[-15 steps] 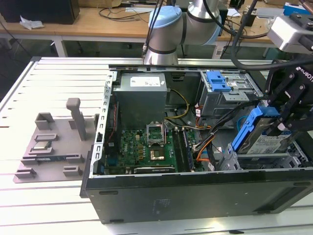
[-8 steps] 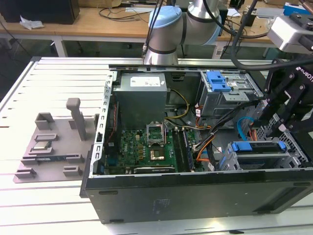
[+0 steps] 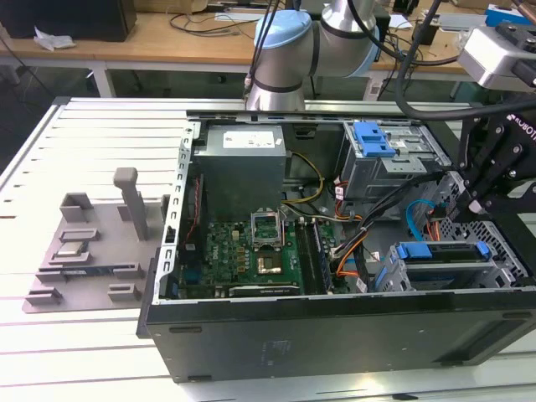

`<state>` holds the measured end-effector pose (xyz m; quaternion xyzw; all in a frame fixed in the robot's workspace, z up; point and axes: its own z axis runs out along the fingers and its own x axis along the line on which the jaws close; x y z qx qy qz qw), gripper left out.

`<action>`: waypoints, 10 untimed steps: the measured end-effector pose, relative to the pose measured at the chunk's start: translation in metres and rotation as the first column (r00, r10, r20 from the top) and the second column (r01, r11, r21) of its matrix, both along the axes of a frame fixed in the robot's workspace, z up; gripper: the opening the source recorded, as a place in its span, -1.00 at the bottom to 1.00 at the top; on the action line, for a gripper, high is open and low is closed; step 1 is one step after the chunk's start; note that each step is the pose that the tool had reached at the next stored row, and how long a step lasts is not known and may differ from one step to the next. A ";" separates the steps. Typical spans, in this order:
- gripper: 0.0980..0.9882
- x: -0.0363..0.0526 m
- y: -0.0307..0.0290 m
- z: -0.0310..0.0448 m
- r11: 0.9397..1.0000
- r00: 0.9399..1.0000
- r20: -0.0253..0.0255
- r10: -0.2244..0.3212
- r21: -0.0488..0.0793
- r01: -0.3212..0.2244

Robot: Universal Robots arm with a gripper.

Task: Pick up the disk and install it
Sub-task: 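Insert the disk into the insertion slot, then insert the first disk wire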

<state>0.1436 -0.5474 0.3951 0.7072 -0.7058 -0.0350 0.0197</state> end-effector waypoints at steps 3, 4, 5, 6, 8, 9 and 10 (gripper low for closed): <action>-0.98 0.0000 0.0000 0.0000 1.000 1.000 0.000 0.000 0.000 0.000; -0.98 0.0000 0.0000 0.0000 1.000 1.000 0.000 0.000 0.000 0.000; -0.98 0.0011 0.0001 0.0000 1.000 1.000 0.000 0.000 0.000 0.000; -0.98 0.0090 0.0019 -0.0001 1.000 1.000 0.000 0.000 -0.001 0.000; -0.98 0.0254 0.0161 -0.0003 1.000 1.000 0.000 0.000 -0.005 0.000; -0.98 0.0270 0.0226 -0.0009 1.000 1.000 0.000 0.000 -0.008 0.000; -0.98 0.0278 0.0290 -0.0025 1.000 1.000 0.000 0.000 -0.011 0.000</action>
